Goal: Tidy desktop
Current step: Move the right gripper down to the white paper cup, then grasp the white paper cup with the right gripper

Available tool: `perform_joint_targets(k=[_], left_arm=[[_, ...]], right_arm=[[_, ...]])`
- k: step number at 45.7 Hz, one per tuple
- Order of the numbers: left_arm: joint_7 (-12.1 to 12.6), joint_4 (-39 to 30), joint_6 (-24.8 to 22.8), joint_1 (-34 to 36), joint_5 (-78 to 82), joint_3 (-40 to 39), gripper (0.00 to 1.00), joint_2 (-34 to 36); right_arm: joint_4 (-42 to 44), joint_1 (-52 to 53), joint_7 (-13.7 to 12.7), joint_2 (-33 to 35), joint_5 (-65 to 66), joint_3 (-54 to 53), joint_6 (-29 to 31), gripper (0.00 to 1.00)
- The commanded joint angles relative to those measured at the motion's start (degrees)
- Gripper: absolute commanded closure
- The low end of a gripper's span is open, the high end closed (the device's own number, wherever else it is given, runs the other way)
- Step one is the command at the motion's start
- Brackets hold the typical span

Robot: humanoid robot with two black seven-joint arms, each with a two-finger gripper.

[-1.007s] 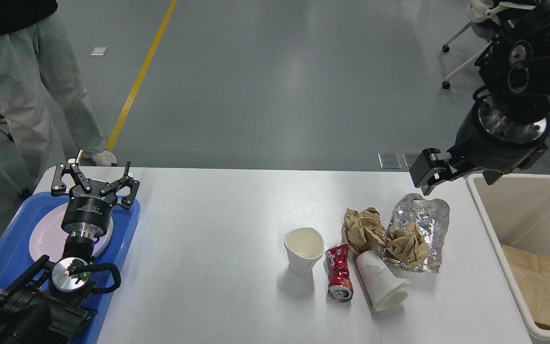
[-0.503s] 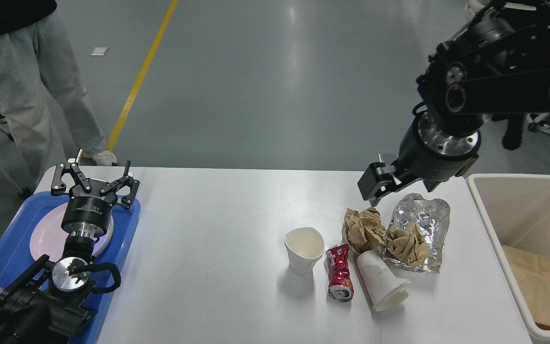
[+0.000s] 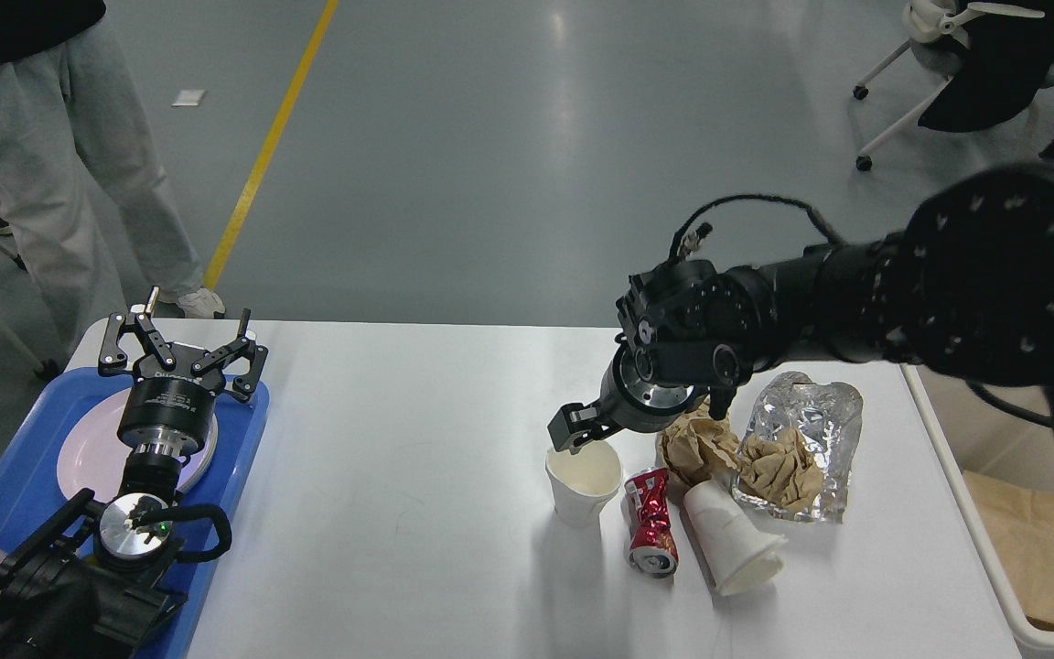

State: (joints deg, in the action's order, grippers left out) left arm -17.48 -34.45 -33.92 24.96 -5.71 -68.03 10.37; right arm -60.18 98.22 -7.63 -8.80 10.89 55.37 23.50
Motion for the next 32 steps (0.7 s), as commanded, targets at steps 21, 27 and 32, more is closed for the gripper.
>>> perform_joint_targets(k=[21,27,32], left_arm=[[-0.01,0.00,0.00,0.00,0.00,0.00,0.04,0.09],[-0.01,0.00,0.00,0.00,0.00,0.00,0.04,0.00],[-0.01,0.00,0.00,0.00,0.00,0.00,0.04,0.00]], right_arm=[[7.62,-12.88,-0.11,-1.84,3.00,0.44,-8.38,0.10],[7.53,-12.97,-0.11,-2.10,3.00,0.44,-8.38,0.30],[7.10,-13.15,-0.11,-2.37,2.91,0.44,-8.29,0.56]])
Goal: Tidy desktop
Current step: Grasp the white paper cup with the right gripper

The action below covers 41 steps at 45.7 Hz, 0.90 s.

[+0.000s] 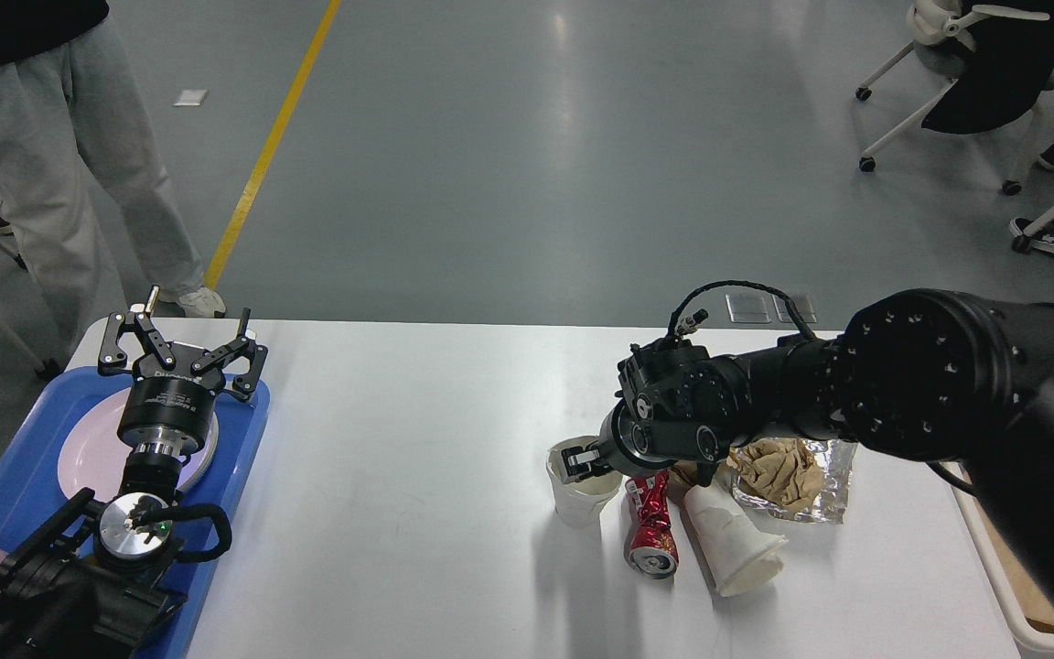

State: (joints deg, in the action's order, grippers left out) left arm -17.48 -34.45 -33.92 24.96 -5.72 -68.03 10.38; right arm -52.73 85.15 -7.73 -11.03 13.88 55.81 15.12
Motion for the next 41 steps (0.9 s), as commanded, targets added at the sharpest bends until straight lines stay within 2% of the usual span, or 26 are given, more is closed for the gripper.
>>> perform_joint_targets(k=[1,8,10,33,41], left_arm=[[-0.01,0.00,0.00,0.00,0.00,0.00,0.04,0.08],[-0.01,0.00,0.00,0.00,0.00,0.00,0.04,0.08],[-0.01,0.00,0.00,0.00,0.00,0.00,0.04,-0.01],[-0.01,0.00,0.00,0.00,0.00,0.00,0.04,-0.01],[-0.01,0.00,0.00,0.00,0.00,0.00,0.04,-0.01]], right_arm=[[-0.36,0.01,0.00,-0.31,-0.09,0.00,0.09,0.60],[-0.53,-0.08,0.09,-0.48,-0.26,-0.09,0.17,0.93],[-0.53,-0.08,0.08,-0.57,-0.26,-0.09,0.00,0.98],[-0.62,-0.34,0.00,-0.57,-0.96,-0.44,0.35,1.00],[-4.48,4.66,0.00,1.36,-4.56,-0.71,1.75,1.00]])
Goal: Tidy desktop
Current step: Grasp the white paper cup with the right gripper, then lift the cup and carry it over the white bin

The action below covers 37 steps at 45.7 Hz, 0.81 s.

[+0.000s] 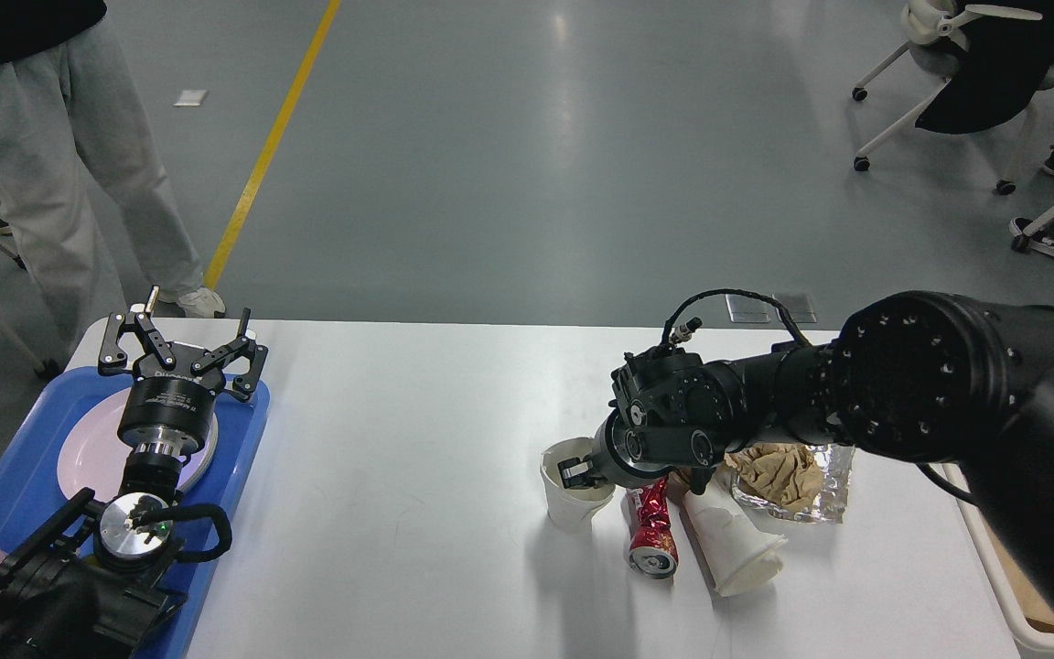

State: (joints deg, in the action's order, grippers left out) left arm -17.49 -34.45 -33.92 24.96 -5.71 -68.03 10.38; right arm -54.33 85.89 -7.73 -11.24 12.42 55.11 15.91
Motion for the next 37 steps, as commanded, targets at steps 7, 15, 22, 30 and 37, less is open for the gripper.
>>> perform_joint_targets(k=[7,15,22,30,37], left_arm=[[0.00,0.00,0.00,0.00,0.00,0.00,0.04,0.00],[0.00,0.00,0.00,0.00,0.00,0.00,0.04,0.00],[0.00,0.00,0.00,0.00,0.00,0.00,0.04,0.00],[0.00,0.00,0.00,0.00,0.00,0.00,0.04,0.00],[0.00,0.00,0.00,0.00,0.00,0.00,0.04,0.00]], right_arm=[[-10.08,14.02,0.09,6.93,-9.08,0.79,6.32,1.00],[-20.10,29.93,0.17,14.57,-10.40,6.49,15.37,1.00],[-25.64,41.71,0.79,17.83,-11.45,14.23,22.40,1.00],[-31.97,50.42,3.51,20.21,-11.45,22.31,23.73,1.00],[-34.52,52.27,9.22,19.51,-11.37,26.71,23.47,1.00]])
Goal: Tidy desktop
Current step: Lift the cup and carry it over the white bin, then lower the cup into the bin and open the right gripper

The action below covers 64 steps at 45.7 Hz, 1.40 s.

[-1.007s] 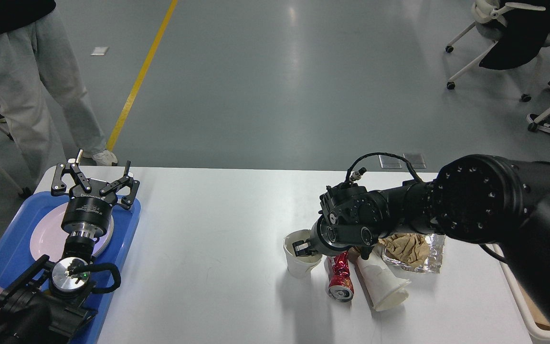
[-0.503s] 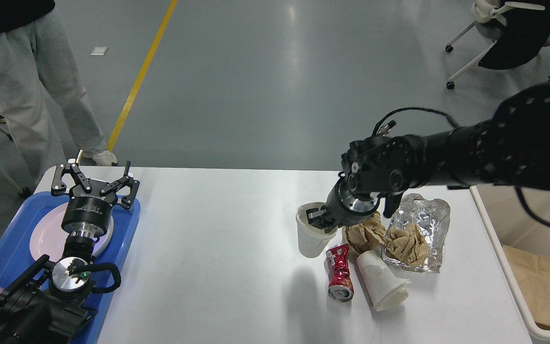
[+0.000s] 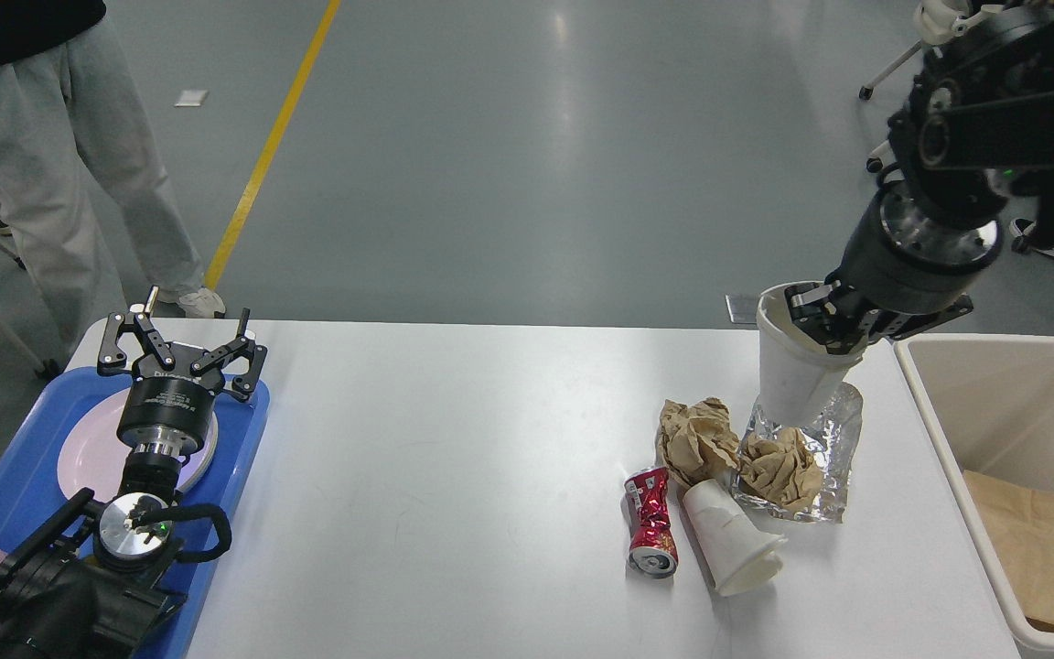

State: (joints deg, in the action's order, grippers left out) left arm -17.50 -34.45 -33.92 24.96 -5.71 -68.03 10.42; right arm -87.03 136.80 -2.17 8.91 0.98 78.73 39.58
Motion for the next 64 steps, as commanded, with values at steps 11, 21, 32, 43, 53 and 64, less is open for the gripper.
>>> perform_joint_targets(k=[11,21,32,43,53,64], left_arm=[[0.01,0.00,0.00,0.00,0.00,0.00,0.04,0.04],[0.01,0.00,0.00,-0.09,0.00,0.00,0.04,-0.05],[0.01,0.00,0.00,0.00,0.00,0.00,0.04,-0.05],[0.01,0.00,0.00,-0.09,0.00,0.00,0.04,-0.05],[0.01,0.00,0.00,0.00,0.00,0.00,0.04,-0.05],[0.01,0.00,0.00,-0.09,0.00,0.00,0.04,-0.05]], right_arm=[[-1.48,0.75,4.45,3.47,0.07,10.46,-3.27,1.00],[3.96,-10.57,4.19,18.23,1.47,17.77,-14.35,1.00],[29.79,-38.25,4.19,34.23,4.73,9.18,-16.46,1.00],[52.90,-73.05,4.10,35.65,4.73,-13.94,-24.01,1.00],[73.74,-96.18,3.57,24.15,3.85,-24.85,-30.69,1.00],[82.72,-106.22,2.61,16.75,3.67,-28.81,-36.76,1.00]])
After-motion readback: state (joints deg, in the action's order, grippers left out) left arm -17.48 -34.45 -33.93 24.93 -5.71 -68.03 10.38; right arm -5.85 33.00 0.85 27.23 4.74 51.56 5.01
